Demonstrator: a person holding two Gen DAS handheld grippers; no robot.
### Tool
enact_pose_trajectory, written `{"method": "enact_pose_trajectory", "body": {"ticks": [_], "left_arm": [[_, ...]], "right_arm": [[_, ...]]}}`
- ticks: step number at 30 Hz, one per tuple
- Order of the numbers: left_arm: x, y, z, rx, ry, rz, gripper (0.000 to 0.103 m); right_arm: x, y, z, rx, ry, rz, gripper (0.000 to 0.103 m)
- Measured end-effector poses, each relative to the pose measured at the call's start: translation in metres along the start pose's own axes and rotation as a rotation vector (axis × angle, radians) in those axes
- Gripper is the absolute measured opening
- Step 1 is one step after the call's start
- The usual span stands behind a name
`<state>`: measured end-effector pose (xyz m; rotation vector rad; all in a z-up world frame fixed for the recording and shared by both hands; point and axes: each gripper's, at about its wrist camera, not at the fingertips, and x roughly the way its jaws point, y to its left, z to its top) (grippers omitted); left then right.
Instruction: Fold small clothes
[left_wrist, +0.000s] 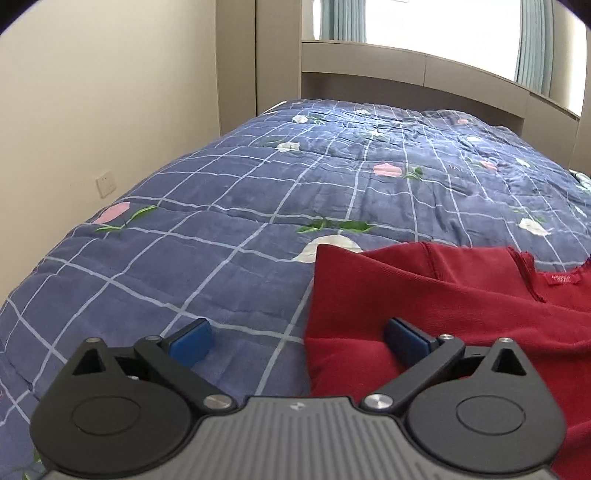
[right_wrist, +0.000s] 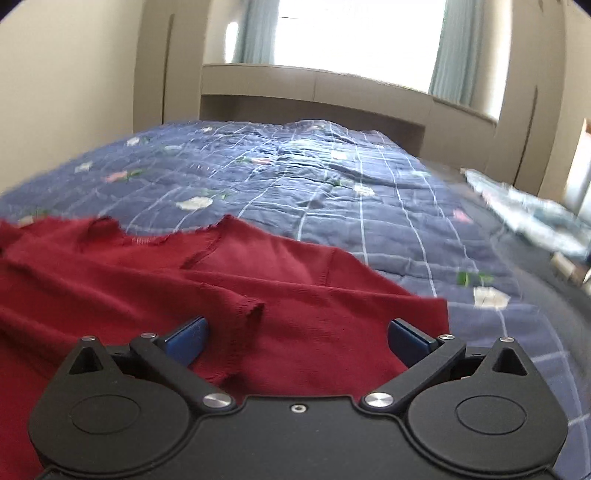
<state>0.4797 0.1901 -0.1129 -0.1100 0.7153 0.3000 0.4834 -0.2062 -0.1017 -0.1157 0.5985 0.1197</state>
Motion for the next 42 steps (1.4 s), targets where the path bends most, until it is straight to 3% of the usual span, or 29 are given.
{"method": "enact_pose_trajectory", "body": {"ticks": [4, 7, 13, 19, 24, 28, 35, 42], "left_arm": [[-0.015, 0.001, 0.000, -0.013, -0.027, 0.019, 0.102], [-0.015, -0.004, -0.008, 0.042, -0.016, 0.033, 0.103], [-0.032, 0.001, -0.002, -0.014, 0.016, 0.050, 0.102], [-0.105, -0.001, -0.024, 0.041, -0.037, -0.014, 0.103], [-0.166, -0.014, -0.062, 0.123, -0.003, -0.079, 0.103], [-0.213, -0.020, -0.088, 0.134, 0.004, -0.115, 0.103], [-0.282, -0.021, -0.122, 0.139, -0.016, -0.179, 0.103], [-0.310, -0.018, -0.154, 0.171, -0.017, -0.211, 0.103]], "right_arm": [[-0.011, -0.002, -0.003, -0.032, -0.039, -0.060, 0.102], [-0.005, -0.003, -0.007, -0.053, 0.010, -0.043, 0.102], [-0.034, -0.007, -0.005, -0.052, -0.001, 0.013, 0.102], [-0.112, -0.008, -0.026, -0.086, -0.035, 0.133, 0.102], [-0.177, -0.003, -0.054, -0.091, -0.035, 0.160, 0.102], [-0.227, 0.007, -0.080, -0.101, -0.035, 0.194, 0.102], [-0.284, 0.030, -0.119, -0.103, -0.024, 0.228, 0.102], [-0.312, 0.055, -0.150, -0.122, 0.017, 0.263, 0.102]]}}
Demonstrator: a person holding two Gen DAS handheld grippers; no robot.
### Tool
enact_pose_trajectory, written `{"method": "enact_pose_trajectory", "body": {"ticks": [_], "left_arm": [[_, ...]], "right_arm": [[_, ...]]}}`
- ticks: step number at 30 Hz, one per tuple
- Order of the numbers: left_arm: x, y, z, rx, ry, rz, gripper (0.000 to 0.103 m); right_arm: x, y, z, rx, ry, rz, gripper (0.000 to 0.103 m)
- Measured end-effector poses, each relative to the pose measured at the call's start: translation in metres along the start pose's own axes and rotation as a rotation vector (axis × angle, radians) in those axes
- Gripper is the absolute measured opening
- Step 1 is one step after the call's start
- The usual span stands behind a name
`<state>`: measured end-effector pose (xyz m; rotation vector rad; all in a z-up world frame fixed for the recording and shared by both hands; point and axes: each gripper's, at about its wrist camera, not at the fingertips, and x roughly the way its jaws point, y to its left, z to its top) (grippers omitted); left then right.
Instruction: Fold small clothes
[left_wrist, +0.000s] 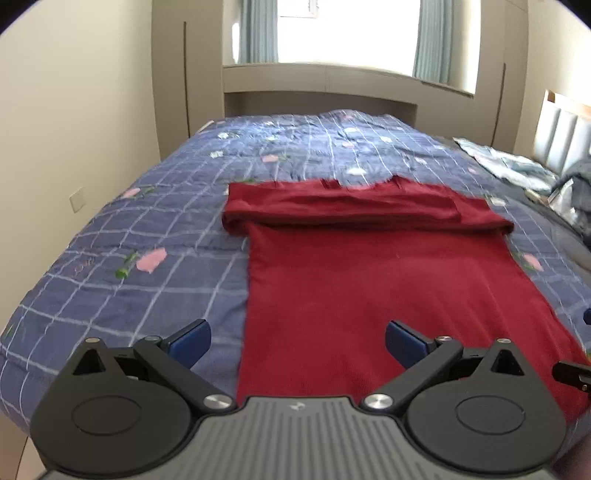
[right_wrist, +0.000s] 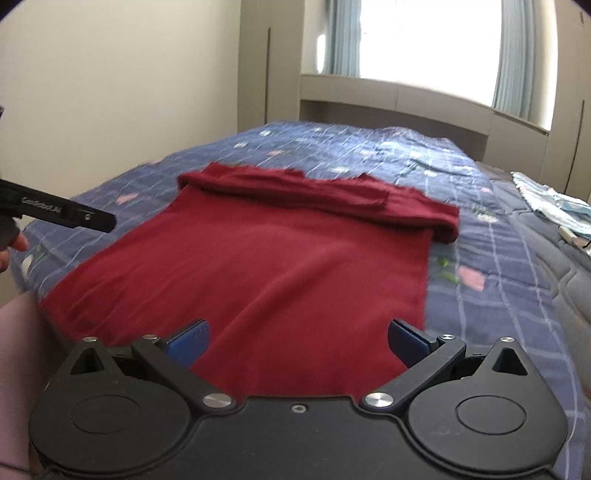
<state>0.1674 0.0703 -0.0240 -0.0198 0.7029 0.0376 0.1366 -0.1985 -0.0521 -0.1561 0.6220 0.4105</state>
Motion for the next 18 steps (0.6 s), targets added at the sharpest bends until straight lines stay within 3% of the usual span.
{"method": "enact_pose_trajectory", "body": {"ticks": [7, 13, 18], "left_arm": [[0.005, -0.001, -0.042, 0.087, 0.087, -0.014, 0.103], [0.014, 0.005, -0.066, 0.069, 0.168, -0.010, 0.103], [0.013, 0.013, -0.069, 0.044, 0.180, -0.022, 0.103]], "right_arm": [[-0.002, 0.028, -0.031, -0.107, 0.073, -0.001, 0.102], [-0.001, 0.042, -0.047, -0.184, 0.122, -0.002, 0.102], [0.000, 0.053, -0.057, -0.253, 0.099, -0.090, 0.102]]}}
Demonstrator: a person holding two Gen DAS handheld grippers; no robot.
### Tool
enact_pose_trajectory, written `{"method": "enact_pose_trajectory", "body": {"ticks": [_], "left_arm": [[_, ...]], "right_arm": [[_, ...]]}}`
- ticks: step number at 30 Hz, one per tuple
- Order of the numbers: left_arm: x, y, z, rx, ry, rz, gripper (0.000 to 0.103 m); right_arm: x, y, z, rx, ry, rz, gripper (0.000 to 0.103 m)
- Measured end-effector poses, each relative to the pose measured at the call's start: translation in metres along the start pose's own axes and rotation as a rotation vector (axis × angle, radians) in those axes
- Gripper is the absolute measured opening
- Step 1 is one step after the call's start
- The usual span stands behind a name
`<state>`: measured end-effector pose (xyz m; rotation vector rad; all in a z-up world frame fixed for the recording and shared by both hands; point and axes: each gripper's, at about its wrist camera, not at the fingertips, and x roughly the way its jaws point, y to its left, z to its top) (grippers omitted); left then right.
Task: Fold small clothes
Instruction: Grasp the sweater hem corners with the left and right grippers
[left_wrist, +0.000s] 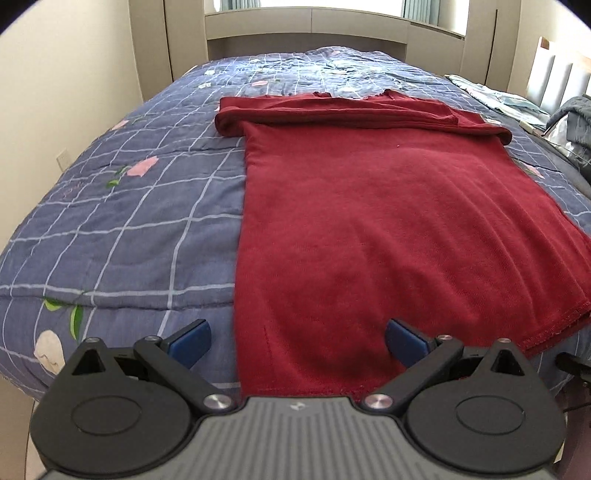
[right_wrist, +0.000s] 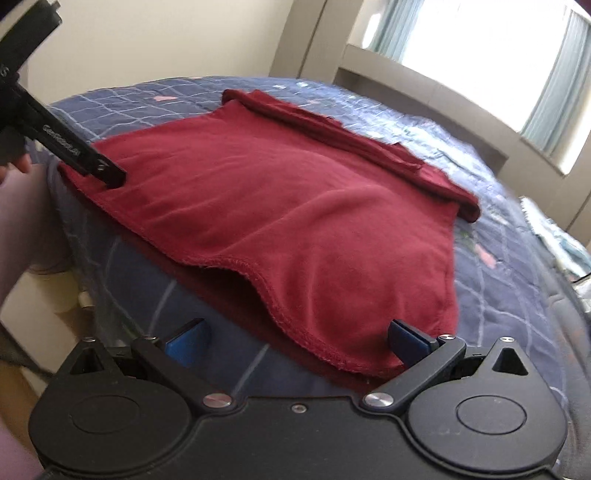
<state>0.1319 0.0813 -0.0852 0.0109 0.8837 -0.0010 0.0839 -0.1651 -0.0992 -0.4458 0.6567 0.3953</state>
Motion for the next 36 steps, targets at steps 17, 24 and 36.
{"method": "enact_pose_trajectory", "body": {"ticks": [17, 24, 36], "left_arm": [[-0.028, -0.034, -0.013, 0.193, -0.097, -0.154, 0.103], [-0.026, -0.077, -0.016, 0.332, -0.181, -0.128, 0.103], [-0.018, -0.086, -0.012, 0.438, -0.232, 0.040, 0.038]], "right_arm": [[-0.020, -0.021, 0.022, 0.123, -0.204, 0.094, 0.015], [-0.027, -0.042, 0.053, 0.219, -0.231, 0.169, 0.010], [-0.031, -0.034, 0.052, 0.129, -0.206, 0.131, 0.009]]}}
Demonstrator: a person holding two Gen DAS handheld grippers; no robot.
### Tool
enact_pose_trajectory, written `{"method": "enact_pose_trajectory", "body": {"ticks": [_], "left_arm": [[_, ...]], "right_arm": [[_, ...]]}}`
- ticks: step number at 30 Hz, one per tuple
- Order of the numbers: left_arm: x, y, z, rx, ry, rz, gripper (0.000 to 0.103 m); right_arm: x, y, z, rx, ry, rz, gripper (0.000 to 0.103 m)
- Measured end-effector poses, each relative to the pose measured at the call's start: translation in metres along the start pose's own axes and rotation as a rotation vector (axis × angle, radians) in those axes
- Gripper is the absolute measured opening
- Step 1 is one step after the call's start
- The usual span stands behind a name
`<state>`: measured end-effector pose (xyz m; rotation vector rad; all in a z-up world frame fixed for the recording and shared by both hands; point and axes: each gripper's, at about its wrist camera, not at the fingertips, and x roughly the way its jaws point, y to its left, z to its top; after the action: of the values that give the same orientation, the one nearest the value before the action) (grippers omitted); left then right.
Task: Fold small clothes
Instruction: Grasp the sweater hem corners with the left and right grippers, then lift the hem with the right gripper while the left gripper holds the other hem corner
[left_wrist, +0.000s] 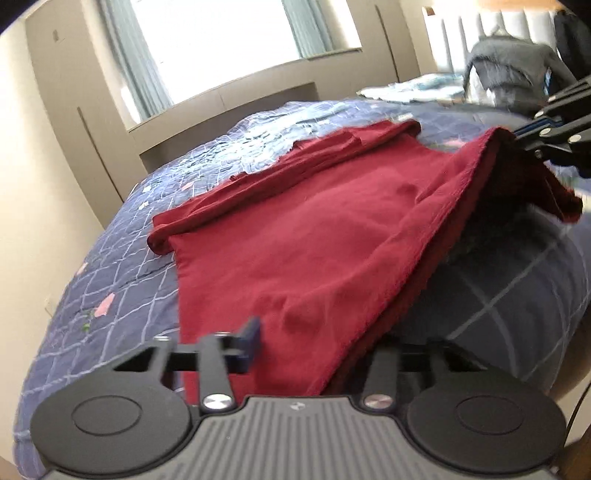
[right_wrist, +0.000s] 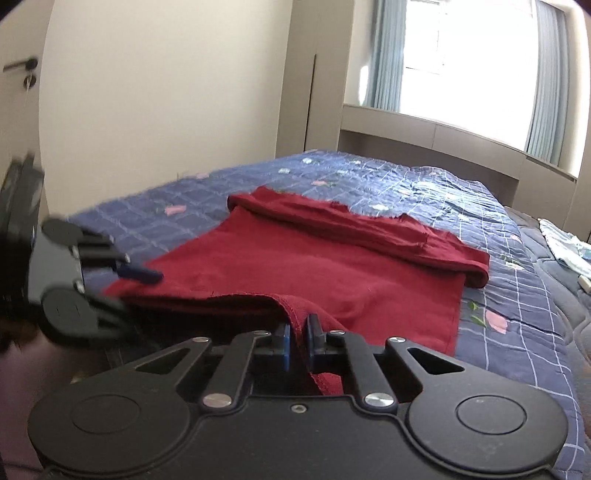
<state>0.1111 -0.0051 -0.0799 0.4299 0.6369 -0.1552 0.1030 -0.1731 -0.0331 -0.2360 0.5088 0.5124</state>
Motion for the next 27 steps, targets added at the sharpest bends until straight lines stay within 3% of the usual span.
{"method": "enact_pose_trajectory", "body": {"ticks": [4, 7, 10, 11, 12, 13, 15, 23, 27], "left_arm": [[-0.002, -0.001, -0.012, 0.103, 0.010, 0.043, 0.034], [-0.001, 0.000, -0.021, 0.142, 0.029, 0.072, 0.038], [-0.003, 0.004, -0.025, 0.137, 0.034, 0.069, 0.038], [-0.005, 0.006, -0.025, 0.141, 0.033, 0.065, 0.028], [-0.006, 0.007, -0.025, 0.150, 0.031, 0.061, 0.011], [-0.008, 0.008, -0.025, 0.158, 0.032, 0.060, 0.008], [-0.012, 0.012, -0.025, 0.177, 0.027, 0.042, 0.005], [-0.036, 0.019, -0.027, 0.305, -0.010, -0.023, 0.003], [-0.054, 0.029, -0.026, 0.278, 0.027, -0.125, 0.003]], "right_arm": [[0.007, 0.014, -0.018, -0.096, 0.039, -0.044, 0.010], [0.018, 0.020, -0.034, -0.182, 0.082, -0.110, 0.027], [0.025, 0.016, -0.047, -0.234, 0.122, -0.154, 0.028], [0.024, 0.014, -0.049, -0.241, 0.122, -0.167, 0.026], [0.022, 0.010, -0.051, -0.248, 0.121, -0.180, 0.018], [0.020, 0.008, -0.052, -0.259, 0.120, -0.187, 0.010], [0.014, 0.003, -0.052, -0.283, 0.108, -0.175, 0.005], [-0.015, -0.004, -0.042, -0.365, 0.109, -0.086, 0.004], [-0.034, -0.007, -0.035, -0.359, 0.164, -0.004, 0.004]]}}
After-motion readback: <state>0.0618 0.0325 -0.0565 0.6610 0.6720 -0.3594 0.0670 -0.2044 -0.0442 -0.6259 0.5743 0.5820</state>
